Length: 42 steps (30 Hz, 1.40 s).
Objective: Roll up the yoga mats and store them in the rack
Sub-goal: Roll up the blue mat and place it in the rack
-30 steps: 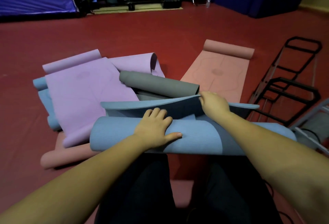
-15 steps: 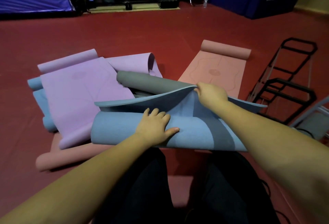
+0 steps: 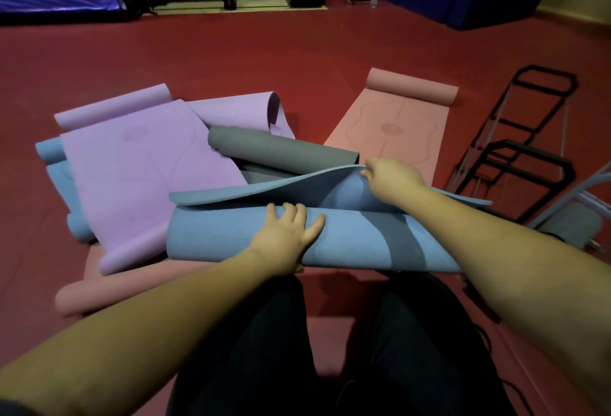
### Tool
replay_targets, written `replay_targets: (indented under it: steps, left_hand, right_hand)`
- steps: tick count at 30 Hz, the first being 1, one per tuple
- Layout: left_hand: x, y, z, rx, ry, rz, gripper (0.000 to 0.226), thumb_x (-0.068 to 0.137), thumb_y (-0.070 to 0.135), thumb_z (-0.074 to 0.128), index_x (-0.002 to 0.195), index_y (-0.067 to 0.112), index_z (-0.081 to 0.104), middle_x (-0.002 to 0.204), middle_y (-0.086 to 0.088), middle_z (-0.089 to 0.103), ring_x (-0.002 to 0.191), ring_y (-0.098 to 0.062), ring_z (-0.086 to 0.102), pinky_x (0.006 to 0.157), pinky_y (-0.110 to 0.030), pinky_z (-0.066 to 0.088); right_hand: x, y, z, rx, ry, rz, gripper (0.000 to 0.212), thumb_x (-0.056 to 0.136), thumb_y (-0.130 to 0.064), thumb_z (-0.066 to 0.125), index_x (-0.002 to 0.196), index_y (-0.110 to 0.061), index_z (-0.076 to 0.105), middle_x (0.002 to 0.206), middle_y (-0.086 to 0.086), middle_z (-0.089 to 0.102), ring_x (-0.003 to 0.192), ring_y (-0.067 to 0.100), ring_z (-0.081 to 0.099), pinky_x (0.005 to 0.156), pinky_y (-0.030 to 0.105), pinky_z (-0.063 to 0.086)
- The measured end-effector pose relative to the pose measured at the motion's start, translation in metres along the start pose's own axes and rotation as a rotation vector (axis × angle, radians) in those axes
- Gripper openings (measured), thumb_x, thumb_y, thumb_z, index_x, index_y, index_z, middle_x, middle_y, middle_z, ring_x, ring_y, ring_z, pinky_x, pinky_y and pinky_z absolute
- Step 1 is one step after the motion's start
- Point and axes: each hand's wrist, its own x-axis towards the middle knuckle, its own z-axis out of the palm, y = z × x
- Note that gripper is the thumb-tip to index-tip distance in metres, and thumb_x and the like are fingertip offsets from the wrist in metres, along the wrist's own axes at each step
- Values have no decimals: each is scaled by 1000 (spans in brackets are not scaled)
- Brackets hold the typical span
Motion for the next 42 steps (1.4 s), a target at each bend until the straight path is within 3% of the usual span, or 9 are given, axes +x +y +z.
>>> replay_targets:
  steps: [10,18,23,27,29,31,34,38,42]
  left_hand:
    - [-5,-23,-29,-186,-15,112,110,64,70,68,149,24,16,131,-9,44,116,-30,43,94,-47,44]
    - [1,-48,-34,-579,-231,165,114,51,76,77,146,36,28,125,3,45,120,-21,44,102,-41,42]
    - [-4,-43,-19,-472,197,243,100,53,84,61,137,29,51,129,-1,42,114,-23,39,99,-38,32]
    - [-5,-41,-7,-294,525,251,101,62,91,52,135,21,51,135,-10,47,118,-31,44,96,-45,34]
    - [-2,-40,-8,-290,469,169,111,61,97,42,141,19,45,142,-13,47,125,-33,45,102,-51,37]
    - [-2,-40,-16,-372,240,34,116,59,99,38,146,22,37,144,-5,49,127,-29,48,101,-46,42]
    - [4,-45,-23,-427,20,-79,86,68,93,41,124,30,53,116,3,65,108,-23,59,81,-37,47]
    - [7,-41,-22,-416,104,-138,61,81,84,39,83,24,50,81,2,59,86,-24,61,67,-36,46]
    - [1,-19,-5,-578,505,-270,52,95,55,39,80,16,69,81,-6,65,84,-29,57,70,-40,44]
  right_hand:
    - [-20,-1,-19,-46,29,-65,30,104,-37,36,106,-15,57,109,11,63,96,34,58,76,39,45]
    - [-58,-9,-3,-10,-14,-145,28,104,-36,38,96,-15,55,97,9,64,86,31,55,73,40,47]
    - [-70,-4,11,7,-19,-131,31,106,-33,35,106,-11,56,100,11,64,87,33,55,73,40,46]
    - [-71,0,16,32,3,-154,30,105,-33,38,107,-11,58,103,11,65,92,34,57,75,41,46]
    - [-73,-1,21,11,20,-175,30,104,-35,39,108,-14,59,103,9,65,95,33,57,75,41,47]
    - [-76,-3,28,-8,18,-193,31,104,-36,37,110,-15,59,107,8,65,100,32,57,78,41,47]
    - [-87,-5,45,24,-2,-206,46,102,-46,31,126,-14,56,126,7,62,116,29,53,95,40,42]
    - [-98,-14,60,-65,46,-139,94,78,-76,6,133,-16,51,133,4,57,121,27,50,105,40,32]
    - [-91,-11,61,-69,71,-96,85,83,-77,12,129,-18,53,130,3,59,118,26,52,100,37,33]
